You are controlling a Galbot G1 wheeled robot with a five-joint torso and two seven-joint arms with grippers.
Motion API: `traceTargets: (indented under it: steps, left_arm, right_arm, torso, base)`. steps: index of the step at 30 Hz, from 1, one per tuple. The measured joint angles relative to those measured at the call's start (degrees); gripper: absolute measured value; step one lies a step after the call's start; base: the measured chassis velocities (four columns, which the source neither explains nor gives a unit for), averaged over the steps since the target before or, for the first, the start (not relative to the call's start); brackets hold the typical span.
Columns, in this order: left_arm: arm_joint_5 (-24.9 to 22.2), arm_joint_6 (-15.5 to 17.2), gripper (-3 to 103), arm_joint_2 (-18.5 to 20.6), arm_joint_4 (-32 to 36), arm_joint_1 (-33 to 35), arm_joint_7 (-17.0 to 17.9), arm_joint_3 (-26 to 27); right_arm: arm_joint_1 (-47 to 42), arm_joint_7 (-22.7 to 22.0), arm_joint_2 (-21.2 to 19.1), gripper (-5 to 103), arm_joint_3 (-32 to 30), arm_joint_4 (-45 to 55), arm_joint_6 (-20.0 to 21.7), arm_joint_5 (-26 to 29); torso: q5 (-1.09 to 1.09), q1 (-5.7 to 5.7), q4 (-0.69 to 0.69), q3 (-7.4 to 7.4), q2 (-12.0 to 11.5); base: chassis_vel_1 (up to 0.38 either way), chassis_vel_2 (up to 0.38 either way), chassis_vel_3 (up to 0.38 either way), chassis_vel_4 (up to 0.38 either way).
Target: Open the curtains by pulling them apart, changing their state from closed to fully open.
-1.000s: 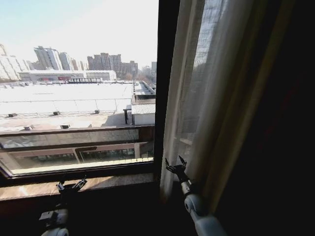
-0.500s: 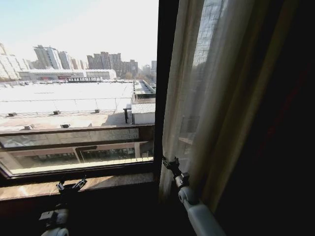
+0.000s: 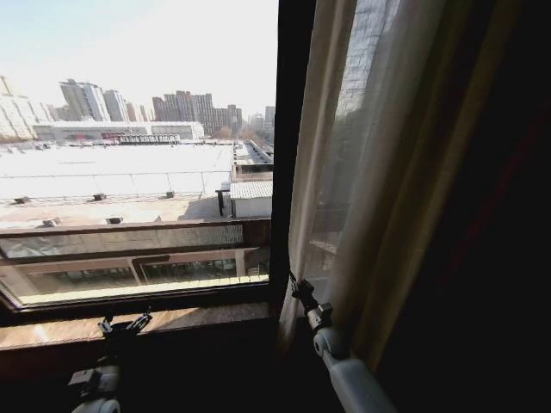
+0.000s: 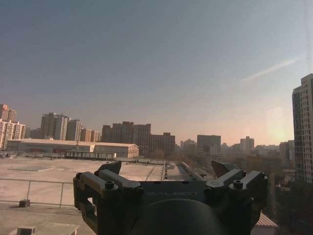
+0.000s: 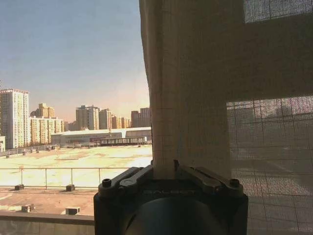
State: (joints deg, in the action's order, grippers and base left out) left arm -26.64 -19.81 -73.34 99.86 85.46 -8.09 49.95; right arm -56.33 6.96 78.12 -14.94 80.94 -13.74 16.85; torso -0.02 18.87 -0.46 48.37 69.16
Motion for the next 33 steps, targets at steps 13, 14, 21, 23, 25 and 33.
traceTargets:
  steps: [13, 14, 21, 23, 25, 33]
  left_arm:
    - [0.0, 0.0, 100, 0.0, 0.0, 0.0, 0.0, 0.0]
    - [0.0, 0.0, 100, 0.0, 0.0, 0.0, 0.0, 0.0]
    - [0.0, 0.0, 100, 0.01, 0.0, 0.0, 0.0, 0.0]
    - [0.0, 0.0, 100, 0.01, 0.0, 0.0, 0.0, 0.0]
    - [0.0, 0.0, 100, 0.0, 0.0, 0.0, 0.0, 0.0]
    - [0.0, 0.0, 100, 0.0, 0.0, 0.0, 0.0, 0.0]
  right_arm:
    - [0.74, 2.43, 0.44, 0, -0.92, -1.33, 0.83, 1.08]
    - [0.8, 2.43, 0.39, 0, -0.95, -1.36, 0.89, 1.15]
    - [0.96, 2.61, 0.2, 0, -1.22, -1.78, 0.93, 1.3]
    - [0.98, 2.7, 0.22, 0, -1.26, -1.87, 0.93, 1.32]
    - [1.06, 2.85, 0.31, 0, -1.27, -2.08, 0.93, 1.33]
    - [1.29, 3.13, 0.71, 0, -1.25, -2.72, 0.88, 1.3]
  torso:
    - [0.0, 0.0, 0.0, 0.0, 0.0]
    - [0.0, 0.0, 0.0, 0.0, 0.0]
    - [-0.01, 0.0, 0.0, 0.0, 0.0]
    - [0.0, 0.0, 0.0, 0.0, 0.0]
    - [0.0, 0.01, 0.0, 0.0, 0.0]
    - [0.0, 0.01, 0.0, 0.0, 0.0]
  base:
    - [-0.003, -0.002, 0.004, 0.002]
    - [-0.039, -0.032, 0.051, 0.051]
    - [-0.109, -0.099, 0.126, 0.108]
    - [-0.204, -0.192, 0.182, 0.199]
    - [-0.208, -0.235, 0.213, 0.22]
    - [-0.272, -0.276, 0.287, 0.277]
